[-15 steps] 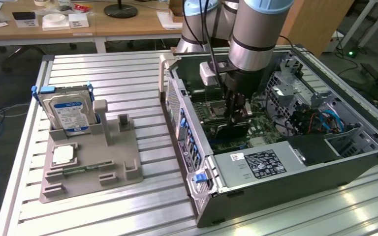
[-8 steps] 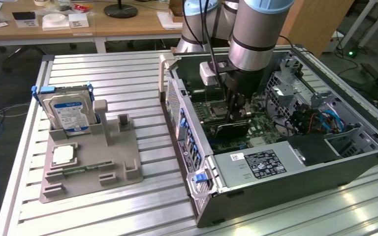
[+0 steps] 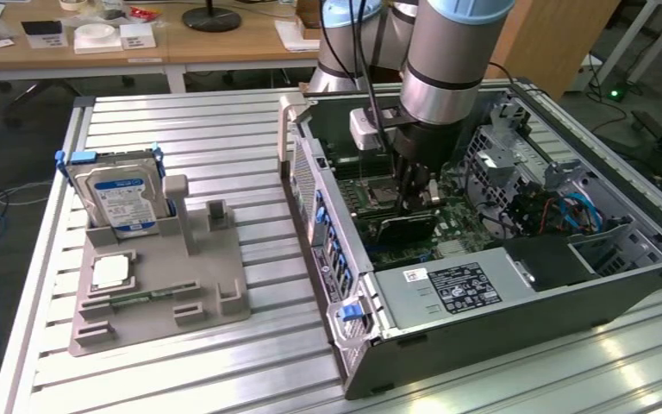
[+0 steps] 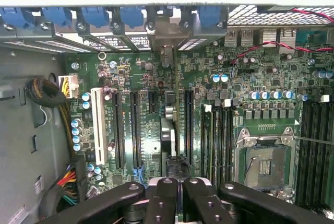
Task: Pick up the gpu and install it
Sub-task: 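Press down on the gpu until it lock into place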
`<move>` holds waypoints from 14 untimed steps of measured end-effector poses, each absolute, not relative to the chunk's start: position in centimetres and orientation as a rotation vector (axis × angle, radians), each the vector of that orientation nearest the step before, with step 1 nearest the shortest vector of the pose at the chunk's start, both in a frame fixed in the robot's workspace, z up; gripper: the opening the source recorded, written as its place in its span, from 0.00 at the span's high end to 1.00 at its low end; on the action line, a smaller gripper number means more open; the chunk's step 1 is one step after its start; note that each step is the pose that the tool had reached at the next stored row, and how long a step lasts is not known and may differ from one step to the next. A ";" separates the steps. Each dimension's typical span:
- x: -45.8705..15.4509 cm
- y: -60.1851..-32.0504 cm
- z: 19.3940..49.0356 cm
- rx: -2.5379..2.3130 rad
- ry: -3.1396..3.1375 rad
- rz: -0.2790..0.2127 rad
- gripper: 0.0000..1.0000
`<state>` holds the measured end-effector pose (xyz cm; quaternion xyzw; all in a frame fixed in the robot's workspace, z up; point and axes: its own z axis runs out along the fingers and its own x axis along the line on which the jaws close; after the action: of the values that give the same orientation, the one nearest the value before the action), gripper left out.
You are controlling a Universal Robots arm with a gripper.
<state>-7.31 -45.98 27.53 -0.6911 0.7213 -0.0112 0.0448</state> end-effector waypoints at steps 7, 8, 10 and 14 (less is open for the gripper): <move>-7.3 -46.0 27.5 -2.111 2.204 -0.034 0.89; -7.3 -46.0 27.5 -2.112 2.204 -0.033 0.89; -7.3 -46.0 27.6 -2.113 2.206 -0.030 0.89; -7.3 -46.0 27.6 -2.128 2.223 0.003 0.89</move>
<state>-7.31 -45.98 27.58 -0.6912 0.7220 0.0010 0.0320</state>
